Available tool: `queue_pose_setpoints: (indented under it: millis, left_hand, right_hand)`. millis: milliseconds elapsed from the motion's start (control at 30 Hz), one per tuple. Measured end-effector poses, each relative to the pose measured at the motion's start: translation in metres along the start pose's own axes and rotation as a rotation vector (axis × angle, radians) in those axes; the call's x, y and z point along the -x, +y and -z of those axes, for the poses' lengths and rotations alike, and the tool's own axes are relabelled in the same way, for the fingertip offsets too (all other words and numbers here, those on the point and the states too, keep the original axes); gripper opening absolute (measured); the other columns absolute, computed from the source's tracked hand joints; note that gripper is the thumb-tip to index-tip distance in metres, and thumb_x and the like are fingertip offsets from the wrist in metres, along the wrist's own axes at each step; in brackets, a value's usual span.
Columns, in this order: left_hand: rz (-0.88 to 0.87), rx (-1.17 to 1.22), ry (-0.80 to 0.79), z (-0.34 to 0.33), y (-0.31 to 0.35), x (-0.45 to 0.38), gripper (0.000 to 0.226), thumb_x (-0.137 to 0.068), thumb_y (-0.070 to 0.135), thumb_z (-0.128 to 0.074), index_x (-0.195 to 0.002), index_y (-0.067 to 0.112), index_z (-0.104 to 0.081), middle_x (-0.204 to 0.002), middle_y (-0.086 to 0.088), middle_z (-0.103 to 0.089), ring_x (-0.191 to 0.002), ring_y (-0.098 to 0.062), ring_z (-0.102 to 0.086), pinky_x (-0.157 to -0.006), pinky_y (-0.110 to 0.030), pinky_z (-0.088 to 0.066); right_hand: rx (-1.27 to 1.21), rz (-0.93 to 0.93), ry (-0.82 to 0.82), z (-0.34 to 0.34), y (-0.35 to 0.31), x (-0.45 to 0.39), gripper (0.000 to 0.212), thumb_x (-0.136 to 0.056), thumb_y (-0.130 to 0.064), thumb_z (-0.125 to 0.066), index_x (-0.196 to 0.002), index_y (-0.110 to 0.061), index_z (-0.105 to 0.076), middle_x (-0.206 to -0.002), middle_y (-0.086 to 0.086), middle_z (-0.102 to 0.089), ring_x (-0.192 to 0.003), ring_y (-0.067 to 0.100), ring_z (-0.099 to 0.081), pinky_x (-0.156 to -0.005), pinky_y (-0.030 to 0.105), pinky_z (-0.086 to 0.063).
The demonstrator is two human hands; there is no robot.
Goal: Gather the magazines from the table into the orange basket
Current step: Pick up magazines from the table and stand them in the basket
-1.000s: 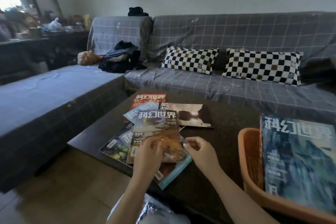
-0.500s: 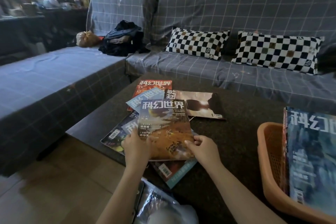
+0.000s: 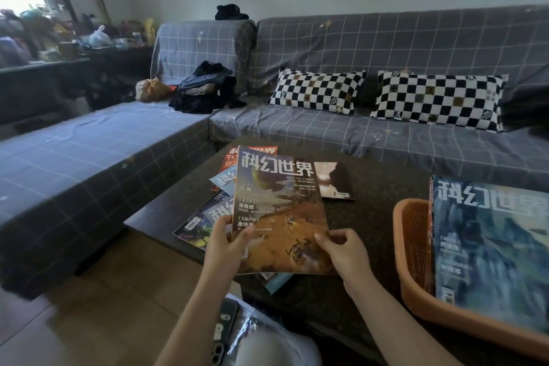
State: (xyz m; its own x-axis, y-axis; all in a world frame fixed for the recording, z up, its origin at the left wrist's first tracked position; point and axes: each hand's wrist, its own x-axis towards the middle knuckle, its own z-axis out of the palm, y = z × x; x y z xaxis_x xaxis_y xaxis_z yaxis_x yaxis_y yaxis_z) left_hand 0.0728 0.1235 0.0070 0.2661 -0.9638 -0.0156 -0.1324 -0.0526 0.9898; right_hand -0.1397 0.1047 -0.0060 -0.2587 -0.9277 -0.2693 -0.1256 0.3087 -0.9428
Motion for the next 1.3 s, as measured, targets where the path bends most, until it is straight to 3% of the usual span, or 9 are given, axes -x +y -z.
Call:
queue_pose_setpoints:
  millis: [133,333,433,533,733,867,1000,1167,1300]
  left_hand:
    - [-0.091,0.097,-0.039,-0.003,0.025,0.019,0.017,-0.088,0.023,-0.066,-0.102,0.026,-0.056,-0.092,-0.001,-0.072,-0.072,-0.013,-0.074,-0.050,-0.023,-0.056]
    - [-0.195,0.169,-0.123,-0.035,0.062,0.040,0.019,-0.082,0.032,-0.070,-0.099,0.033,-0.060,-0.099,-0.006,-0.074,-0.086,-0.024,-0.073,-0.064,-0.040,-0.060]
    - [-0.207,0.167,-0.179,-0.064,0.074,0.047,0.025,-0.078,0.035,-0.070,-0.100,0.030,-0.059,-0.096,-0.006,-0.074,-0.085,-0.026,-0.073,-0.069,-0.049,-0.060]
    - [-0.235,0.145,-0.218,-0.100,0.081,0.052,0.018,-0.087,0.026,-0.069,-0.101,0.027,-0.058,-0.095,-0.005,-0.074,-0.084,-0.024,-0.073,-0.068,-0.046,-0.061]
    - [-0.207,0.169,-0.355,-0.178,0.082,0.069,0.018,-0.089,0.022,-0.067,-0.101,0.030,-0.056,-0.100,-0.003,-0.072,-0.089,-0.019,-0.071,-0.073,-0.044,-0.060]
    - [-0.152,0.080,-0.423,-0.222,0.075,0.078,0.022,-0.088,0.030,-0.067,-0.103,0.036,-0.052,-0.105,0.006,-0.069,-0.092,-0.008,-0.068,-0.072,-0.027,-0.055]
    - [-0.107,-0.006,-0.501,-0.259,0.066,0.089,0.028,-0.089,0.034,-0.064,-0.112,0.039,-0.048,-0.108,0.013,-0.064,-0.095,-0.005,-0.065,-0.070,-0.022,-0.052]
    - [-0.112,-0.218,-0.459,-0.287,0.061,0.096,0.027,-0.091,0.033,-0.063,-0.112,0.028,-0.047,-0.086,0.014,-0.065,-0.062,0.006,-0.064,-0.044,-0.009,-0.043]
    - [-0.149,-0.418,-0.456,-0.290,0.061,0.092,0.027,-0.090,0.031,-0.066,-0.109,0.023,-0.049,-0.080,0.008,-0.064,-0.054,-0.002,-0.060,-0.037,-0.008,-0.036]
  right_hand:
    - [-0.120,0.082,0.011,0.026,-0.015,0.020,0.022,-0.081,-0.029,-0.071,-0.091,-0.025,-0.052,-0.090,-0.006,-0.056,-0.079,0.008,-0.058,-0.055,0.023,-0.044]
    - [-0.205,0.195,0.124,0.082,-0.033,0.041,0.022,-0.080,-0.027,-0.074,-0.093,-0.020,-0.057,-0.094,0.003,-0.063,-0.084,0.017,-0.064,-0.063,0.026,-0.052]
    - [-0.236,0.232,0.201,0.116,-0.036,0.048,0.023,-0.080,-0.024,-0.074,-0.093,-0.018,-0.056,-0.092,0.001,-0.063,-0.078,0.013,-0.064,-0.055,0.019,-0.053]
    - [-0.235,0.220,0.255,0.153,-0.031,0.051,0.021,-0.080,-0.028,-0.073,-0.091,-0.025,-0.055,-0.098,0.002,-0.064,-0.084,0.017,-0.065,-0.066,0.031,-0.055]
    - [-0.128,0.179,0.354,0.225,-0.017,0.060,0.039,-0.085,-0.030,-0.067,-0.121,-0.020,-0.058,-0.111,0.004,-0.065,-0.095,0.021,-0.064,-0.088,0.041,-0.052]
    - [-0.011,0.149,0.422,0.266,0.000,0.061,0.036,-0.087,-0.029,-0.064,-0.122,-0.020,-0.057,-0.095,-0.005,-0.061,-0.088,0.018,-0.064,-0.082,0.038,-0.054]
    - [0.098,0.113,0.508,0.295,0.018,0.056,0.031,-0.087,-0.025,-0.065,-0.117,-0.019,-0.060,-0.105,-0.002,-0.063,-0.090,0.015,-0.059,-0.080,0.034,-0.049]
    - [0.224,0.070,0.536,0.308,0.033,0.045,0.028,-0.087,-0.023,-0.065,-0.114,-0.027,-0.059,-0.087,-0.012,-0.062,-0.072,0.004,-0.055,-0.062,0.028,-0.044]
    - [0.347,0.014,0.577,0.307,0.037,0.036,0.026,-0.087,-0.027,-0.063,-0.112,-0.022,-0.057,-0.076,-0.017,-0.052,-0.061,-0.001,-0.047,-0.052,0.024,-0.038]
